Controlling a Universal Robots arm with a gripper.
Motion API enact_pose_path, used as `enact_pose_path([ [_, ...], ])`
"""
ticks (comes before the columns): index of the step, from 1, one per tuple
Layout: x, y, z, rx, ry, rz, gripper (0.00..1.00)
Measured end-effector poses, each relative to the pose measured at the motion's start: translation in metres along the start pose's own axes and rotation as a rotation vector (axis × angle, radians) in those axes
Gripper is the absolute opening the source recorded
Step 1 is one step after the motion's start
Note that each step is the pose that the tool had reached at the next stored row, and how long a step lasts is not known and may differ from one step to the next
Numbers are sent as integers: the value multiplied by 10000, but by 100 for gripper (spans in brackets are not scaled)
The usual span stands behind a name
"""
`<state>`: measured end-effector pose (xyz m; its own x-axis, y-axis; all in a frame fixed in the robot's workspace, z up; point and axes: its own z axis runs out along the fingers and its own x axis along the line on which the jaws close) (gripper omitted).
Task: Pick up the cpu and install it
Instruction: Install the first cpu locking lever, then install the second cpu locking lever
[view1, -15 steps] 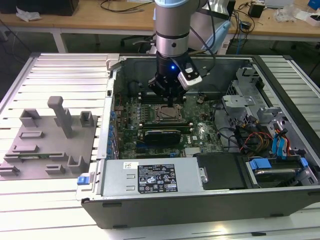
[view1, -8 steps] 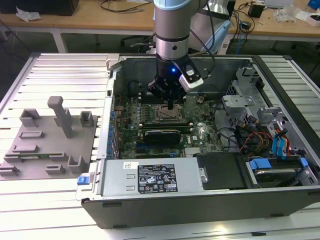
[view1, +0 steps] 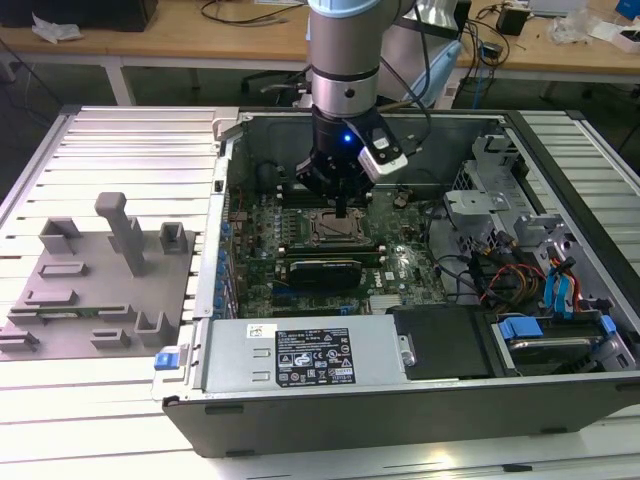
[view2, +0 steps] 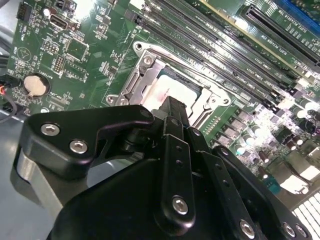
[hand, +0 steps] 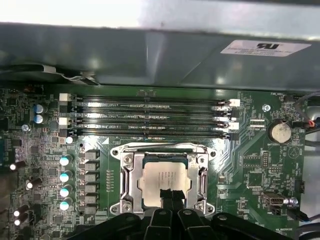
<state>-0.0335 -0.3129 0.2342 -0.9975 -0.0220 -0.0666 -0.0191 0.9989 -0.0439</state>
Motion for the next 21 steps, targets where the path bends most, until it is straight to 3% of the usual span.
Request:
enact_pose_path([
  [11,-8,-20,-123,-64,2,67,11],
  [21,-8,-23,-123,-69,2,68,11],
])
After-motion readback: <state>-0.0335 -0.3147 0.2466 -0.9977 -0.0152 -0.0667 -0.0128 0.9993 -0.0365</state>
